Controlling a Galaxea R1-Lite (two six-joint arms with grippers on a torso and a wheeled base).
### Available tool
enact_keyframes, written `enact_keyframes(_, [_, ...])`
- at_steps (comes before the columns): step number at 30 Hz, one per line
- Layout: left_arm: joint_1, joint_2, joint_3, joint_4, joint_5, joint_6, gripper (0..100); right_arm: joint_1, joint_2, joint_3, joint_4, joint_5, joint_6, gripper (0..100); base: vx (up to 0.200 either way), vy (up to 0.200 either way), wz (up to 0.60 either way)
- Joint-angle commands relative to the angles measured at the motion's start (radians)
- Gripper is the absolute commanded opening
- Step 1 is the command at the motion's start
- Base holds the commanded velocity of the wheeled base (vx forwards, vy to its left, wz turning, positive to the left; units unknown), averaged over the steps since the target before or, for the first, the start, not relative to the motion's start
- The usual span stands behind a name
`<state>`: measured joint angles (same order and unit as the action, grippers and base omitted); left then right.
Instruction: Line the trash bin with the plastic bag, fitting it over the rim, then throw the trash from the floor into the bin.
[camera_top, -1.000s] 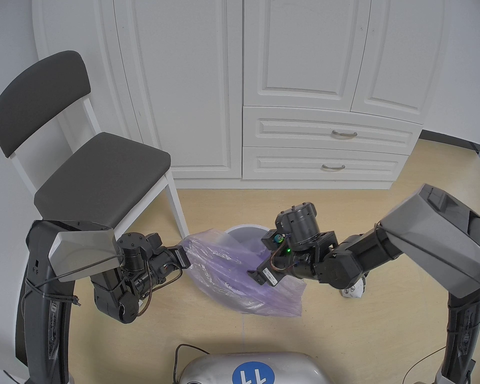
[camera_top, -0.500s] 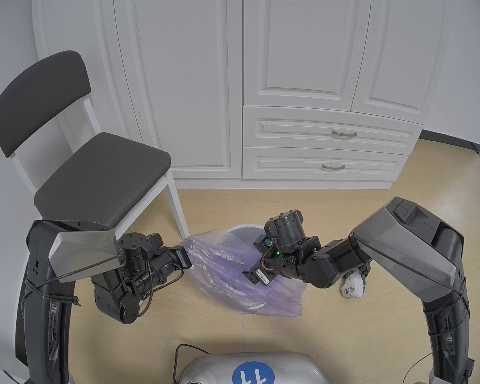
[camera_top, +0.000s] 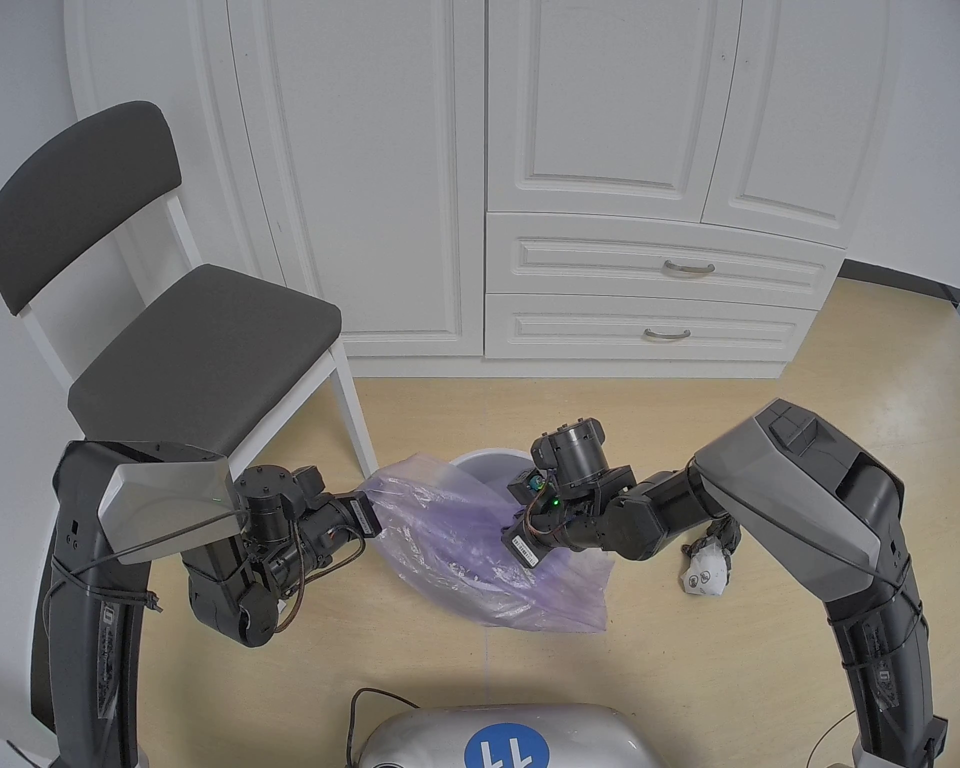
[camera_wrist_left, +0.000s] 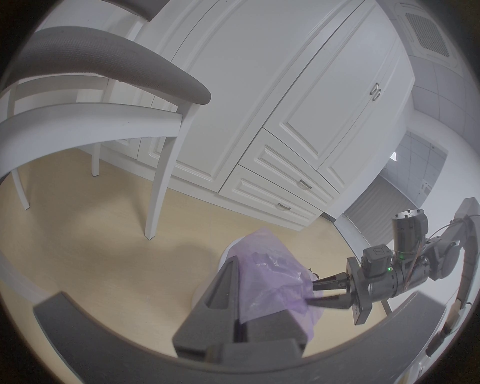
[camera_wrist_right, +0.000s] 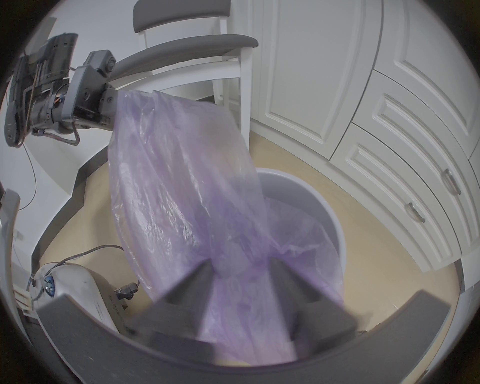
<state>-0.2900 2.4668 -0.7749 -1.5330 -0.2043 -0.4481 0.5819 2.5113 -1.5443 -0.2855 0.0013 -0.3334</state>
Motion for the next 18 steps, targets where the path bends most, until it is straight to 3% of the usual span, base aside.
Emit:
enact_keyframes(1, [0.002, 0.009, -0.004, 0.001, -0.001, -0.003, 0, -0.024, 0.001, -0.025, -0.001, 0.002, 0.001, 0, 0.0, 0.0, 0.0])
enact_keyframes(15, [0.009, 0.055, -0.024, -0.001, 0.0, 0.0, 0, -0.108, 0.06, -0.241, 0.011, 0.0, 0.039, 0, 0.0, 0.0, 0.0])
enact_keyframes(18, [0.006, 0.055, -0.035, -0.001, -0.001, -0.001, 0, -0.109, 0.104, -0.327, 0.009, 0.0, 0.086, 0, 0.0, 0.0, 0.0])
